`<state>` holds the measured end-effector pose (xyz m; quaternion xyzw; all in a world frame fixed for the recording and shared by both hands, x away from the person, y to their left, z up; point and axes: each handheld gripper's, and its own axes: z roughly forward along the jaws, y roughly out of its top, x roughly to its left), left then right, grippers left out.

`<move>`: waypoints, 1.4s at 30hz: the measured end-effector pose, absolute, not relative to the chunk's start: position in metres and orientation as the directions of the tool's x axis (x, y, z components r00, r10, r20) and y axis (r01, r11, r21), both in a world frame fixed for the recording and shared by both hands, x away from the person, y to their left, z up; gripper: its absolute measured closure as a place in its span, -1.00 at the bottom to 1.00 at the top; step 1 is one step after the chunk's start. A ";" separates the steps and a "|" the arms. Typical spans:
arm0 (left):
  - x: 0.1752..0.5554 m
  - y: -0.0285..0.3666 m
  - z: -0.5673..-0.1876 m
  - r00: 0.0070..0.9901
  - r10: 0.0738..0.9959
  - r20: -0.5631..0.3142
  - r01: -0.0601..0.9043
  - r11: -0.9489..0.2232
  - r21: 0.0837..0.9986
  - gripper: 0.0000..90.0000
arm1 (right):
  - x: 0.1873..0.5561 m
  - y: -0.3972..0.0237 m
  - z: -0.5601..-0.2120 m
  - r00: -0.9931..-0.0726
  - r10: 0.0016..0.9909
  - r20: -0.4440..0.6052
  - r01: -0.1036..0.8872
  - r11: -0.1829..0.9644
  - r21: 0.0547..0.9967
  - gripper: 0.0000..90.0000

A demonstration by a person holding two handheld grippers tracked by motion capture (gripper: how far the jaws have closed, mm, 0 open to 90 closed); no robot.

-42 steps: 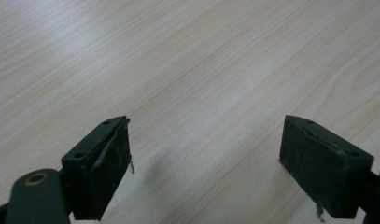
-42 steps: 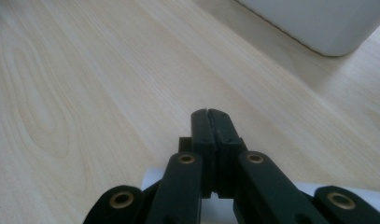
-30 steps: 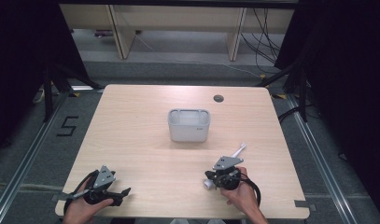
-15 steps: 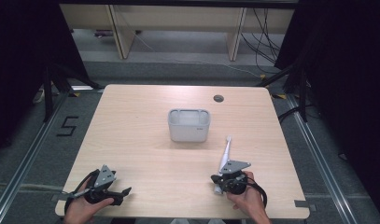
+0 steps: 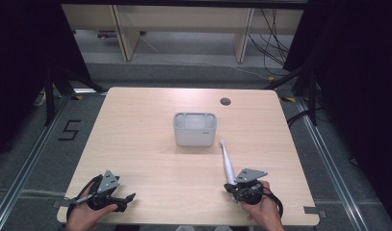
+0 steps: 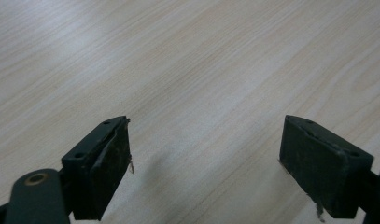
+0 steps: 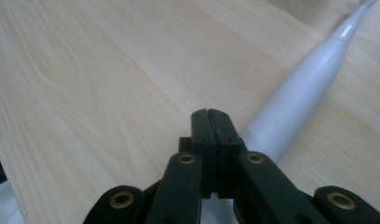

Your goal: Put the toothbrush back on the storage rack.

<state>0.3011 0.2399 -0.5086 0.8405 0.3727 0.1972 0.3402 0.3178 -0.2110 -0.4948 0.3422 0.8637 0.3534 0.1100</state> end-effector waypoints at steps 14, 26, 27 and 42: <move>0.301 0.240 -0.508 0.647 0.759 0.081 0.491 -0.495 0.717 -0.65 | 0.311 -0.234 -0.493 -0.712 0.701 0.039 0.536 0.507 0.675 1.00; 0.301 0.240 -0.509 0.646 0.760 0.073 0.493 -0.489 0.719 -0.65 | 0.309 -0.250 -0.493 -0.694 0.720 0.036 0.545 0.491 0.680 1.00; 0.301 0.240 -0.509 0.646 0.759 0.074 0.494 -0.490 0.719 -0.65 | 0.309 -0.250 -0.493 -0.694 0.720 0.036 0.545 0.491 0.680 1.00; 0.301 0.240 -0.509 0.646 0.760 0.074 0.494 -0.490 0.718 -0.65 | 0.309 -0.260 -0.491 -0.670 0.742 0.025 0.555 0.479 0.680 1.00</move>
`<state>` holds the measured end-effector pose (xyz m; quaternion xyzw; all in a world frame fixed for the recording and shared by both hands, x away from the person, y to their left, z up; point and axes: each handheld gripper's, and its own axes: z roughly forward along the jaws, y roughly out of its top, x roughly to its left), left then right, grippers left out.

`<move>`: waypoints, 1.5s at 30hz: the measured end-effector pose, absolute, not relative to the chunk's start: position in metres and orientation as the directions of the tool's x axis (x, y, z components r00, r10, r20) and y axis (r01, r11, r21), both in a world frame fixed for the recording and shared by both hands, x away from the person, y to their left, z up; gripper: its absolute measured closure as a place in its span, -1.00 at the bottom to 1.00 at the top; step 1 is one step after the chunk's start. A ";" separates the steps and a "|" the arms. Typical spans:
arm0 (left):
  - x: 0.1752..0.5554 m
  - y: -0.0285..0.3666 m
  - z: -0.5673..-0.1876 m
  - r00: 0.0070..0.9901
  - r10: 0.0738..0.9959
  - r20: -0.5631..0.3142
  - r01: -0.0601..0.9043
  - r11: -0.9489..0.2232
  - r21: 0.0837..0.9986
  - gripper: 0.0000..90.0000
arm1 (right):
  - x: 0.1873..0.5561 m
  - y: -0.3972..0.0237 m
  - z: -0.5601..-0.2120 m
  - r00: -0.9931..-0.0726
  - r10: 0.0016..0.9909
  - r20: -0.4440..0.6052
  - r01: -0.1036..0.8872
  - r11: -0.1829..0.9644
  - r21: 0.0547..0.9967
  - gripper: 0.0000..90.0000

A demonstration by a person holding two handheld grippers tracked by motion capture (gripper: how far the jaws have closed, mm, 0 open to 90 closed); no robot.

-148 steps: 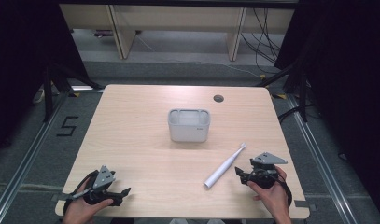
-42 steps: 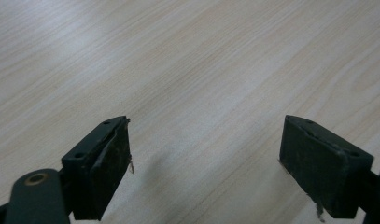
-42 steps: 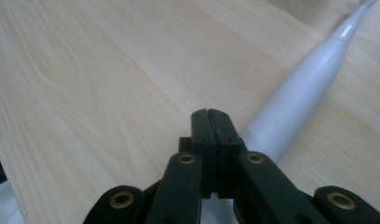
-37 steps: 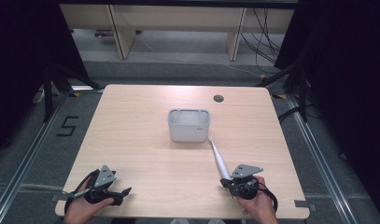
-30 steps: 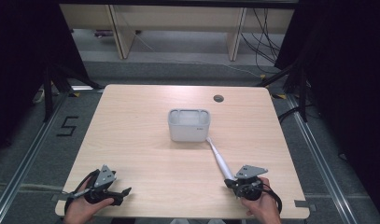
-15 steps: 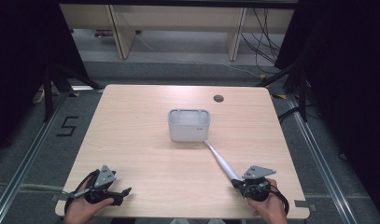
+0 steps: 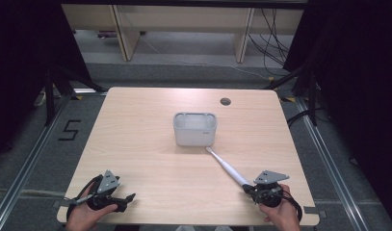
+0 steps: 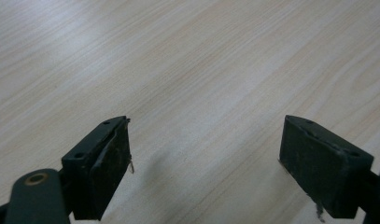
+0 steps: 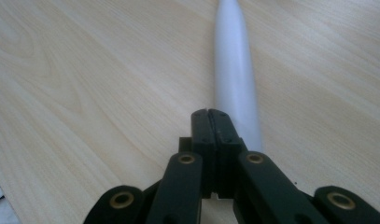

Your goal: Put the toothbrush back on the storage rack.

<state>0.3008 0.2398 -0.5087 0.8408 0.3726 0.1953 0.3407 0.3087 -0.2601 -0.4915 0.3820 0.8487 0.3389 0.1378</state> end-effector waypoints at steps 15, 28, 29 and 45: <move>0.301 0.241 -0.508 0.650 0.755 0.085 0.493 -0.504 0.709 -0.65 | 0.311 -0.264 -0.491 -0.681 0.732 0.020 0.549 0.491 0.676 0.97; 0.301 0.243 -0.507 0.648 0.756 0.093 0.498 -0.514 0.698 -0.65 | 0.311 -0.257 -0.475 -0.673 0.739 0.005 0.515 0.464 0.721 0.52; 0.301 0.243 -0.508 0.647 0.757 0.091 0.501 -0.512 0.698 -0.65 | 0.312 -0.256 -0.472 -0.672 0.741 -0.004 0.507 0.464 0.726 0.44; 0.301 0.243 -0.506 0.652 0.752 0.095 0.493 -0.516 0.701 -0.65 | 0.347 -0.237 -0.461 -0.659 0.752 0.009 0.600 0.519 0.609 0.16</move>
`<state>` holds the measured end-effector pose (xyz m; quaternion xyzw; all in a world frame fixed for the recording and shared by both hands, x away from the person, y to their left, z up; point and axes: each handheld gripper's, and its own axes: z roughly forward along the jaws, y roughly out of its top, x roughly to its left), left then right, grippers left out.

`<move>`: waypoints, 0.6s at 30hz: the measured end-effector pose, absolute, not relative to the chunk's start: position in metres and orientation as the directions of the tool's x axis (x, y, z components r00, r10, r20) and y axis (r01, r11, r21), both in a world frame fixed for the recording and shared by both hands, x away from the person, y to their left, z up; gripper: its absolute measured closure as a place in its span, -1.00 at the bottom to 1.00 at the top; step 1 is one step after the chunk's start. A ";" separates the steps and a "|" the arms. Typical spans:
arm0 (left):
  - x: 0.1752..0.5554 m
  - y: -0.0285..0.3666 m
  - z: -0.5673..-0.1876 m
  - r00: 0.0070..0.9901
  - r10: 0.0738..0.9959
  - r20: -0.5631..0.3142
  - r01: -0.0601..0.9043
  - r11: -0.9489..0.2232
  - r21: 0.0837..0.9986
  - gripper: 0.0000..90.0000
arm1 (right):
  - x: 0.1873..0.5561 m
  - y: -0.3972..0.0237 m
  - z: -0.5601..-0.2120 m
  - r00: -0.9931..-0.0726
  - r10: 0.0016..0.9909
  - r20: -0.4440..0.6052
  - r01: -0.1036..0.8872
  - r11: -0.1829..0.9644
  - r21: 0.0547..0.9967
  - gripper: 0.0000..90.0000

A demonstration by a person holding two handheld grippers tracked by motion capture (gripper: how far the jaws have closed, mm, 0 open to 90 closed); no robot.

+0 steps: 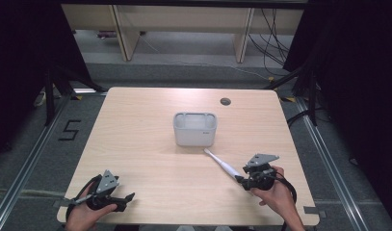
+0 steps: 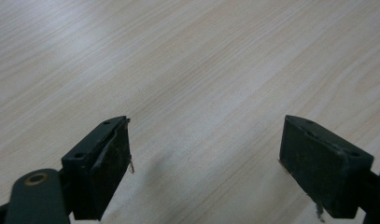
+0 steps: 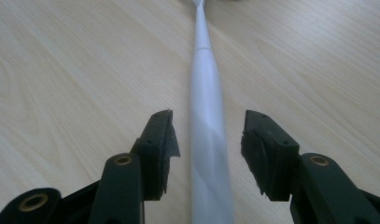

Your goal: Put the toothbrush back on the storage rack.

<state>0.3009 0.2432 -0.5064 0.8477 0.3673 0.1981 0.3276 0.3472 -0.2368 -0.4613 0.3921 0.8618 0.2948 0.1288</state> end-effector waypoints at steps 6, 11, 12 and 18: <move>0.301 0.243 -0.507 0.649 0.755 0.092 0.496 -0.512 0.701 -0.65 | 0.359 -0.232 -0.463 -0.682 0.732 -0.003 0.597 0.558 0.576 0.12; 0.301 0.243 -0.507 0.652 0.752 0.096 0.492 -0.516 0.702 -0.65 | 0.365 -0.226 -0.465 -0.688 0.726 -0.017 0.597 0.579 0.556 0.08; 0.301 0.243 -0.507 0.650 0.753 0.099 0.495 -0.518 0.697 -0.65 | 0.368 -0.226 -0.465 -0.695 0.719 -0.026 0.587 0.587 0.558 0.08; 0.301 0.243 -0.507 0.651 0.752 0.098 0.492 -0.517 0.701 -0.65 | 0.376 -0.219 -0.468 -0.713 0.701 -0.025 0.589 0.617 0.522 0.04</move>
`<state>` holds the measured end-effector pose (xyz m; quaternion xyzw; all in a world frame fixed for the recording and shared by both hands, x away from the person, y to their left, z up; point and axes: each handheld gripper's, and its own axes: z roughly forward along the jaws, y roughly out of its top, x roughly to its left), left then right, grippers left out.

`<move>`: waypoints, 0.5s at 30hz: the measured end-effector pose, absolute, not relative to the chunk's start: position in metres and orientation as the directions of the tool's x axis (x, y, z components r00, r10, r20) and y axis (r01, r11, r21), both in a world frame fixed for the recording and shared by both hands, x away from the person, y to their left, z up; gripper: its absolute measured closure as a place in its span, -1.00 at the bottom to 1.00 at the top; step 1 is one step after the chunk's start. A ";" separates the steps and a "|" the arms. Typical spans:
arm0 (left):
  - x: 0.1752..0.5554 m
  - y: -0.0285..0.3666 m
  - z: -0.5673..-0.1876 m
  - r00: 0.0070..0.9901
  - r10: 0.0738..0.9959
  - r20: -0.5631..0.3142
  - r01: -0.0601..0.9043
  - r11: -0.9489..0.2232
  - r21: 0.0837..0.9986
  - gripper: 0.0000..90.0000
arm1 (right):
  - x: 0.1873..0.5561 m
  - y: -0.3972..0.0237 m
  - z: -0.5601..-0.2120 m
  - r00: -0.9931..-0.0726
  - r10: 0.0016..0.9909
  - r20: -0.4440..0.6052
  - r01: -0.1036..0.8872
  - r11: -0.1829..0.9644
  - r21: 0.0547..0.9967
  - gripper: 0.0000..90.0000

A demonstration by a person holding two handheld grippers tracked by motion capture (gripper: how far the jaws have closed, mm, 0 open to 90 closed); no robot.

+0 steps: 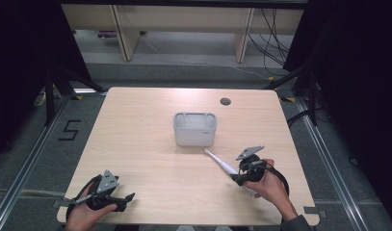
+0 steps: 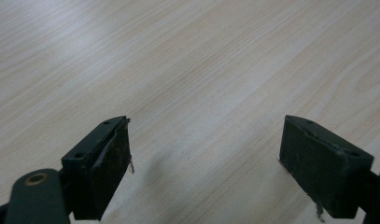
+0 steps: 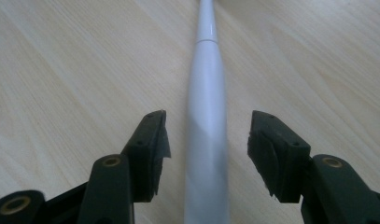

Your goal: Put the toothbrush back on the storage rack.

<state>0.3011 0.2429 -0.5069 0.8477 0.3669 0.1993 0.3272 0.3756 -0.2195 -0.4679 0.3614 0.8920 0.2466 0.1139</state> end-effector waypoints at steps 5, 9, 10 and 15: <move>0.301 0.242 -0.507 0.641 0.760 0.108 0.492 -0.516 0.701 -0.65 | 0.382 -0.212 -0.469 -0.711 0.702 -0.026 0.612 0.637 0.470 0.04; 0.301 0.243 -0.507 0.651 0.752 0.099 0.492 -0.518 0.700 -0.65 | 0.387 -0.206 -0.470 -0.723 0.690 -0.033 0.612 0.663 0.432 0.04; 0.301 0.243 -0.507 0.651 0.752 0.099 0.492 -0.518 0.700 -0.65 | 0.388 -0.204 -0.471 -0.726 0.687 -0.027 0.614 0.666 0.423 0.04; 0.301 0.243 -0.507 0.652 0.752 0.098 0.492 -0.518 0.700 -0.65 | 0.393 -0.201 -0.473 -0.731 0.682 -0.029 0.617 0.679 0.398 0.06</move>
